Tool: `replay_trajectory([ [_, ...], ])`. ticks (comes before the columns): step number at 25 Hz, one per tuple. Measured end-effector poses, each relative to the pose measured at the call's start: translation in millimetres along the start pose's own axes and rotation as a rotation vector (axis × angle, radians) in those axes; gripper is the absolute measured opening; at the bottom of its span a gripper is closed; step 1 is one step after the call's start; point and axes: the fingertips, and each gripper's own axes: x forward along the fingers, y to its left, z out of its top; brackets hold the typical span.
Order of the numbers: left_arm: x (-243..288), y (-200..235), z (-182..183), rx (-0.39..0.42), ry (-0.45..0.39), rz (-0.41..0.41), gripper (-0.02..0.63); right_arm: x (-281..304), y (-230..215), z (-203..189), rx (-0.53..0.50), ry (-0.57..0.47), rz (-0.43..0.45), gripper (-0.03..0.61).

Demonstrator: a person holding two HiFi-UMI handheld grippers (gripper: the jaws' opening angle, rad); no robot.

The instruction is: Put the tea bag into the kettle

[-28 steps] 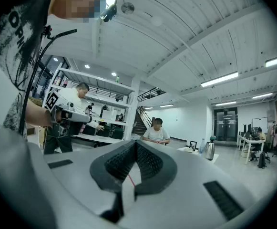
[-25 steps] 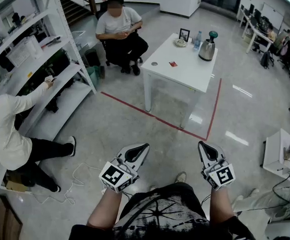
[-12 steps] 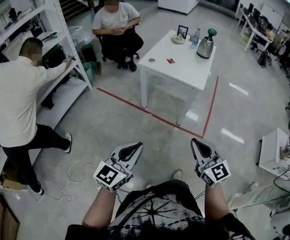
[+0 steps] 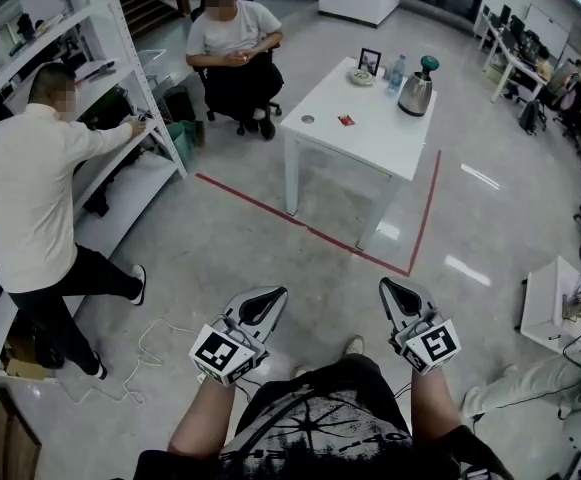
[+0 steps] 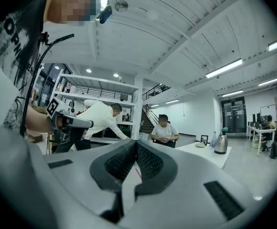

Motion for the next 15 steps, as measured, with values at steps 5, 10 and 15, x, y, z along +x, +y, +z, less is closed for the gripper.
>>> replay_trajectory([
  [5, 10.5, 3.1, -7.0, -0.025, 0.019, 0.004, 0.008, 0.1, -6.6, -4.4, -0.015, 0.024, 0.003, 0.003],
  [10, 26.5, 11.7, -10.8, -0.024, 0.033, 0.001, 0.008, 7.5, -24.8, -9.5, 0.003, 0.027, -0.006, 0.003],
  [15, 53.0, 30.2, -10.6, -0.013, 0.047, 0.016, 0.008, 26.4, -53.3, -17.1, 0.002, 0.032, 0.006, 0.003],
])
